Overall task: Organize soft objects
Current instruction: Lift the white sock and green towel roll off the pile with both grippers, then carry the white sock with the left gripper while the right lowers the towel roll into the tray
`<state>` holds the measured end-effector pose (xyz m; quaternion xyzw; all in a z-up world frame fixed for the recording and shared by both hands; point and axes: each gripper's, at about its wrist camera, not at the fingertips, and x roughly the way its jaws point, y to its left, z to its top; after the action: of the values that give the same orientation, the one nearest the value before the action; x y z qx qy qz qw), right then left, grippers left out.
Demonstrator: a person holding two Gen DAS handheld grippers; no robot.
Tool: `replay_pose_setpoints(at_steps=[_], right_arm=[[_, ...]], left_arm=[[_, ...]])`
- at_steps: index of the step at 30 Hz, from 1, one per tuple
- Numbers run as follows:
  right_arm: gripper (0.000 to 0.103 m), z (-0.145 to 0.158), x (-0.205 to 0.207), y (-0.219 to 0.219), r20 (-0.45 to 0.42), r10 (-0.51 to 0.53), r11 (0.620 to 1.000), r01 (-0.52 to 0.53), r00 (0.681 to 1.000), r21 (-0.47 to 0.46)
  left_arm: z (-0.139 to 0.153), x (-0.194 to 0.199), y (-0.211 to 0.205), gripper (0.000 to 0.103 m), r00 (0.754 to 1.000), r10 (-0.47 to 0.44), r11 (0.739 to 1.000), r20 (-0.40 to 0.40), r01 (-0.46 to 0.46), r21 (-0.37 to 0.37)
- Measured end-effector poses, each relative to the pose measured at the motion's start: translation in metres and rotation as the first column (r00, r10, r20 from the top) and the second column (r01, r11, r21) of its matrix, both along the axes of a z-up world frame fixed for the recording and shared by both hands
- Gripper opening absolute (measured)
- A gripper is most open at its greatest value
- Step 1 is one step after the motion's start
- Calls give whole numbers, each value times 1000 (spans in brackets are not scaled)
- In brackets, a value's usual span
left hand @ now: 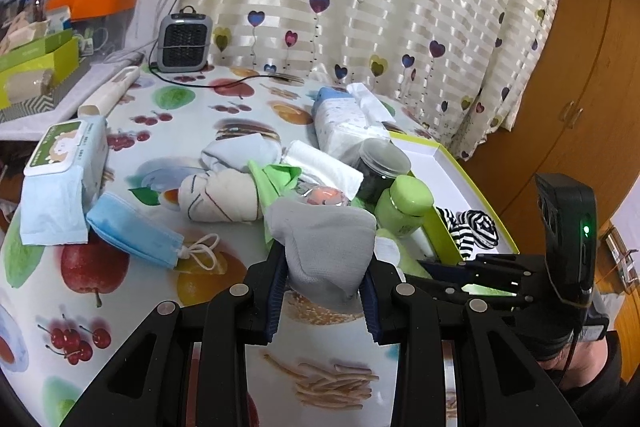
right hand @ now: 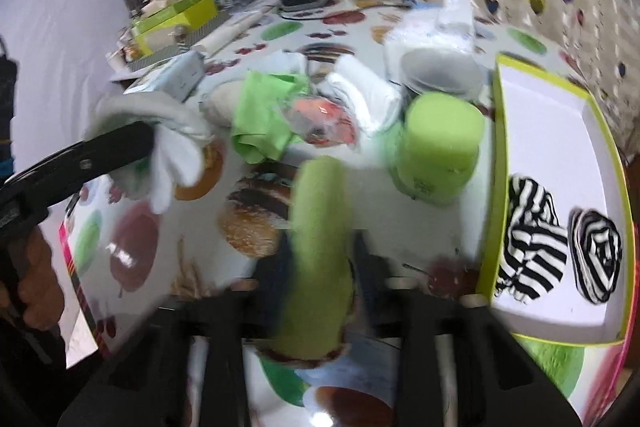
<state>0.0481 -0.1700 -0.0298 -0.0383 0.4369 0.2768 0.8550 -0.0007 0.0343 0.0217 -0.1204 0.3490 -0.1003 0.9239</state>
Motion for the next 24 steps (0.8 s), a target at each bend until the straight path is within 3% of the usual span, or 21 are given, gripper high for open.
replay_pose_setpoints(at_steps=[7,16,24], right_arm=[[19,3,-9,5,39,30,1000,-30,999,-7],[19,39,-22,-13,133,-15,998,6,991,65],[19,60,-26,-36,162,-72,989,49,984,142]], left_arm=[[0,0,-3,31,1000,-1,1000,5,1,4],[8,1,-10,31,1000,-17,1000,26,16,8],[21,5,-21,31,997,-44,999,62,44,11]])
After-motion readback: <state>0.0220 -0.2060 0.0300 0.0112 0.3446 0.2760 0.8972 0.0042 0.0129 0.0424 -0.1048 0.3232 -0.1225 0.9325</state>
